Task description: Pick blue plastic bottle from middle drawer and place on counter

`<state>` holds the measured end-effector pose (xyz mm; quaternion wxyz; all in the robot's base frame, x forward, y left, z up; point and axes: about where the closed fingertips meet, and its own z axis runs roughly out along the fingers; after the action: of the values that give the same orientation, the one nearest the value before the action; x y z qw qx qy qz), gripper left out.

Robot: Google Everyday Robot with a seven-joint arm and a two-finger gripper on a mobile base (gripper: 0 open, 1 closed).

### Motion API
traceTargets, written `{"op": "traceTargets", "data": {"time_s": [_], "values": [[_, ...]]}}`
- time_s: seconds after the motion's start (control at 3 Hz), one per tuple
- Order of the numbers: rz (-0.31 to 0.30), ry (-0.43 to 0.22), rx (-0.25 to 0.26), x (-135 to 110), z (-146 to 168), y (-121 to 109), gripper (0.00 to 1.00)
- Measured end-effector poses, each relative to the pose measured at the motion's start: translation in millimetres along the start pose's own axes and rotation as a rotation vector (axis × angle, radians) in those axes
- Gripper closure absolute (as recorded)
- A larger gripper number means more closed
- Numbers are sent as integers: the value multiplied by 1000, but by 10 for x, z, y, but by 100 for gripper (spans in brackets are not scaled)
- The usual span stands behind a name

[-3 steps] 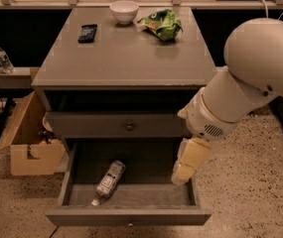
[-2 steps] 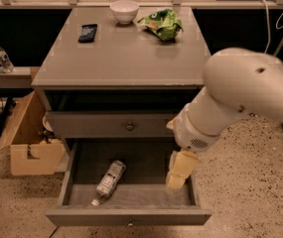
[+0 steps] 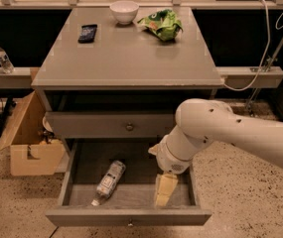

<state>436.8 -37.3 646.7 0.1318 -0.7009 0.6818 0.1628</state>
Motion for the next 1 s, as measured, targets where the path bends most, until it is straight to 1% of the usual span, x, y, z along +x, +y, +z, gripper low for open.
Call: {"op": "traceTargets", "data": {"time_s": [0.33,0.67,1.0], "values": [[0,0,0,0,3,-1,0],[-40,-9,-17,16,307,-56,0],[-129,-35,-22,-22,716,-218,0]]}}
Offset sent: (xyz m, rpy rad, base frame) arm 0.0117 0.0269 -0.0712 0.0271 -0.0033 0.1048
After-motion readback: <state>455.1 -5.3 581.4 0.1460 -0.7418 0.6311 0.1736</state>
